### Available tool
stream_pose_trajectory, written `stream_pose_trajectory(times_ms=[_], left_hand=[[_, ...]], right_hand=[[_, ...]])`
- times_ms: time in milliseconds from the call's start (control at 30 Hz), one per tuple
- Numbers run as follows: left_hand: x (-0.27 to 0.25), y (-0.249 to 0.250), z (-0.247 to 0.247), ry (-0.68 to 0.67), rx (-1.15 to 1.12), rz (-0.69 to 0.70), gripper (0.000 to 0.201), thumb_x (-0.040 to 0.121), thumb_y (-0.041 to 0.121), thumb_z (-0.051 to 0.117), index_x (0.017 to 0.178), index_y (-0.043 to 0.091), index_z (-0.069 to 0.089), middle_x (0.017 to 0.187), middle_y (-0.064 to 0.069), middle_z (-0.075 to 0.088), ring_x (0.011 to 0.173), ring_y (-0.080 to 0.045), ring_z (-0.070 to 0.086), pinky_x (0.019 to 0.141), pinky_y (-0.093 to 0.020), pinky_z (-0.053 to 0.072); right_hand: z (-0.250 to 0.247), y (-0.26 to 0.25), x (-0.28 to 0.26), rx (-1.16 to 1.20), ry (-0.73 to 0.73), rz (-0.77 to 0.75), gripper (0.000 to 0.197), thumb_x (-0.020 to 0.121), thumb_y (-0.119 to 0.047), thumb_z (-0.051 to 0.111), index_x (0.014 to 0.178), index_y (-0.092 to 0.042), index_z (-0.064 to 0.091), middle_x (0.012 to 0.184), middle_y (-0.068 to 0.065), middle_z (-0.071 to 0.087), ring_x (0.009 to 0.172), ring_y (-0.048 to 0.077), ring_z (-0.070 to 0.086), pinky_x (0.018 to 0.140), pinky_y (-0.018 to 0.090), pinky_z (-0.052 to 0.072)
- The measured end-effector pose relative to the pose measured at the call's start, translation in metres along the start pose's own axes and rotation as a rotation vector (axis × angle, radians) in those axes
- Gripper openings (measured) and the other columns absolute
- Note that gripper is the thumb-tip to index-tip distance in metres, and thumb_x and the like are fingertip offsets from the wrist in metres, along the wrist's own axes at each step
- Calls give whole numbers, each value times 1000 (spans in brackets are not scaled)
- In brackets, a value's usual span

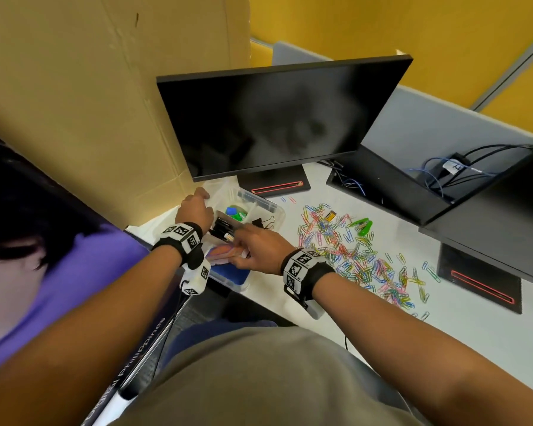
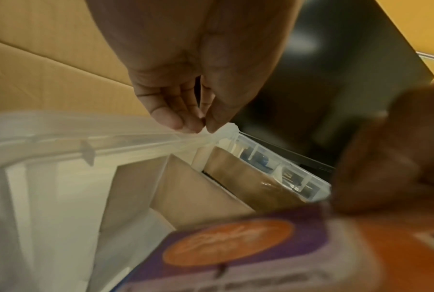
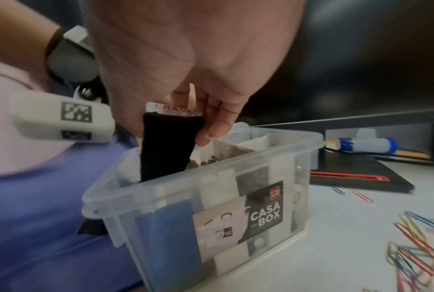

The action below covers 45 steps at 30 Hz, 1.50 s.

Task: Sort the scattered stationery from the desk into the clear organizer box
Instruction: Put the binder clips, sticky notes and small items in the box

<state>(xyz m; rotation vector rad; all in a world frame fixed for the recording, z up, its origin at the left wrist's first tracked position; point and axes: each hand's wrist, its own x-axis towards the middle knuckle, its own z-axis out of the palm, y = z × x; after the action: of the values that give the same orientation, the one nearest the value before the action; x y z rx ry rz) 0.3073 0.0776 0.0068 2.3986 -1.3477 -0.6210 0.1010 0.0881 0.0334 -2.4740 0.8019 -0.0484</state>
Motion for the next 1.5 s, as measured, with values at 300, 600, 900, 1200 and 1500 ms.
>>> stream_pose_trajectory(times_ms=[300, 600, 900, 1200, 1500], left_hand=[[-1, -7, -3, -34, 17, 74, 36, 88, 7, 54, 123, 13, 49, 118, -19, 57, 102, -37, 57, 81, -39, 46], [2, -2, -7, -99, 193, 185, 42, 93, 11, 51, 133, 12, 38, 120, -21, 52, 102, -43, 58, 83, -47, 49], [11, 7, -1, -115, 287, 285, 64, 90, 6, 49, 147, 25, 27, 121, -18, 52, 100, -40, 60, 80, -45, 50], [22, 17, 1, -146, 274, 289, 60, 91, 10, 54, 145, 21, 30, 123, -20, 52, 105, -40, 58, 85, -45, 49], [19, 24, 5, -155, 291, 283, 57, 88, 8, 58, 138, 15, 31, 115, -20, 58, 100, -39, 60, 77, -43, 49]], right_hand=[[29, -34, 30, -168, -69, -83, 40, 80, -31, 77, 108, -8, 58, 106, 12, 47, 82, 26, 54, 70, 37, 50], [23, -36, 31, -146, -64, -27, 46, 85, -38, 72, 117, -8, 58, 113, 12, 46, 87, 28, 57, 70, 34, 47], [12, -37, 38, -234, -310, 32, 41, 87, -39, 67, 121, -15, 62, 115, 10, 50, 90, 29, 60, 68, 34, 45], [8, -38, 37, -281, -425, 52, 23, 86, -32, 68, 106, -20, 70, 105, 5, 67, 93, 27, 64, 79, 33, 53], [12, -36, 34, -337, -549, 121, 31, 97, -25, 54, 120, -7, 65, 109, 14, 67, 98, 31, 64, 87, 35, 52]])
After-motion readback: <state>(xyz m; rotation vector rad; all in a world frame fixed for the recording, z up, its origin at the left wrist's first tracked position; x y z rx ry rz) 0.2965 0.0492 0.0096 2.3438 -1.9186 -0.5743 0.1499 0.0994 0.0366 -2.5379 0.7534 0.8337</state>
